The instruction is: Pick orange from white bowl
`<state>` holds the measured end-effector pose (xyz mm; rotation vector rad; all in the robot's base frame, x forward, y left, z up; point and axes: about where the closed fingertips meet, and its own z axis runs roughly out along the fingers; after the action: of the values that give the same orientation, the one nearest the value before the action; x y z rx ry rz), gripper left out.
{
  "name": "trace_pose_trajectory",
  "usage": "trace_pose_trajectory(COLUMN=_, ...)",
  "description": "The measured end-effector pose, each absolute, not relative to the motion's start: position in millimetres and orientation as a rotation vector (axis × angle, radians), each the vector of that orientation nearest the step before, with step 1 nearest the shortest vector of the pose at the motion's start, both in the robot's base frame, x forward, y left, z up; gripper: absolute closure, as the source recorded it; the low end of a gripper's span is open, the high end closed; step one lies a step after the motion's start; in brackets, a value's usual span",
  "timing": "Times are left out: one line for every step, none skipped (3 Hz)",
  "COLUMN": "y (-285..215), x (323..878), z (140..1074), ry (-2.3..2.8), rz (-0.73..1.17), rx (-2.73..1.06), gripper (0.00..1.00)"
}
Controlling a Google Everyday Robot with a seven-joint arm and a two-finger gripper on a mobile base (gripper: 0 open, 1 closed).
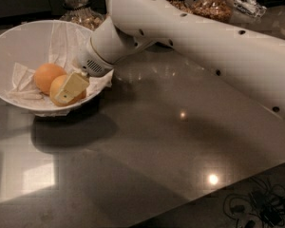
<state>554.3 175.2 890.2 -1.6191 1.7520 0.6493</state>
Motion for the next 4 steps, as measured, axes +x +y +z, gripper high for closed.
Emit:
trace_pose_trajectory(y=173, x=560, z=878, ry=1.786, rz=0.665, rx=-1.607, gripper=0.27)
trace_pose_trajectory(y=174, x=562, z=870, ry=1.808, rz=0.679, rx=-1.599, gripper=0.26)
trace_pose_trajectory(y=175, x=564, z=863, ry=1.823, rz=0.696, rx=-1.588, gripper=0.27)
trace_pose_trajectory(y=175, x=565, z=858, ry=1.833, rz=0.711, rx=-1.573, gripper=0.46)
